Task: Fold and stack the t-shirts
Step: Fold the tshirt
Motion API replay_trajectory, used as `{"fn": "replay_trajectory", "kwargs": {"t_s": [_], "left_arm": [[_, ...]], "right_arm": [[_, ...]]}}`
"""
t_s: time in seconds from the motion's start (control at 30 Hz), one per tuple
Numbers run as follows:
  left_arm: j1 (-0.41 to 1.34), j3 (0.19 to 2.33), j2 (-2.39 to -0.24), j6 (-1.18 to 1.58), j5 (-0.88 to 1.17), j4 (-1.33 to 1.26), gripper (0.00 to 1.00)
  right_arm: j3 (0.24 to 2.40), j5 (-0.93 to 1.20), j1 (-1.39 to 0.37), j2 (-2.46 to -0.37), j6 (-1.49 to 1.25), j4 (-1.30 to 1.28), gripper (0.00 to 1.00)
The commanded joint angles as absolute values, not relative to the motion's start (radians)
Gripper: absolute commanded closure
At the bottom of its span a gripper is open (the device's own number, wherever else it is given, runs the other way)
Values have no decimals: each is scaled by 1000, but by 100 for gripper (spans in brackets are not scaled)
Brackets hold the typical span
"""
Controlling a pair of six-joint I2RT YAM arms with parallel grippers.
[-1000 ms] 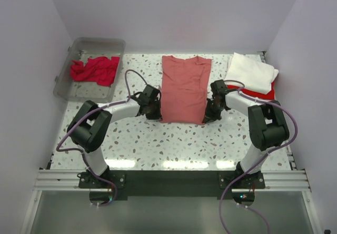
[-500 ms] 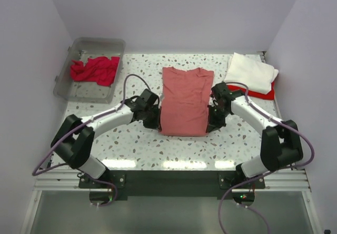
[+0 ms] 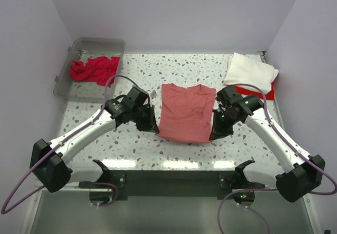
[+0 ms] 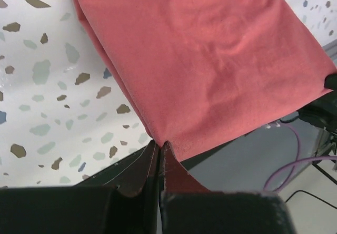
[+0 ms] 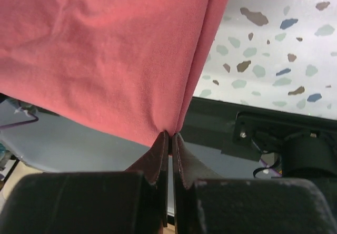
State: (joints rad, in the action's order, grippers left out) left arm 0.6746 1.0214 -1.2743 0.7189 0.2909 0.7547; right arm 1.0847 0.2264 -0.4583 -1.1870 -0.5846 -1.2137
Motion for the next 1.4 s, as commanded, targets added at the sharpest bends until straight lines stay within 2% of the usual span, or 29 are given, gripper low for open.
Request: {"fn": "replay_trajectory", "kwargs": {"t_s": [0.0, 0.13, 0.33, 0.63, 1.03, 1.37], "left_arm": [[677, 1100, -1209, 787, 331, 827, 100], [677, 1167, -1235, 813, 318, 776, 100], [644, 1273, -1393, 766, 301, 681, 100], [571, 1393, -1563, 687, 290, 666, 100], [472, 1391, -1695, 693, 291, 581, 100], [440, 1557, -1890, 649, 325, 575, 100]], "right_arm": [[1184, 235, -465, -1135, -635, -1347, 100], [1219, 215, -463, -1147, -664, -1300, 100], [1271, 150, -453, -1259, -644, -1172, 100], [1385, 133, -313, -1454, -562, -1039, 100], [1583, 104, -239, -1736, -473, -1006, 100], [1707, 112, -189, -1899, -440, -1008, 100]]}}
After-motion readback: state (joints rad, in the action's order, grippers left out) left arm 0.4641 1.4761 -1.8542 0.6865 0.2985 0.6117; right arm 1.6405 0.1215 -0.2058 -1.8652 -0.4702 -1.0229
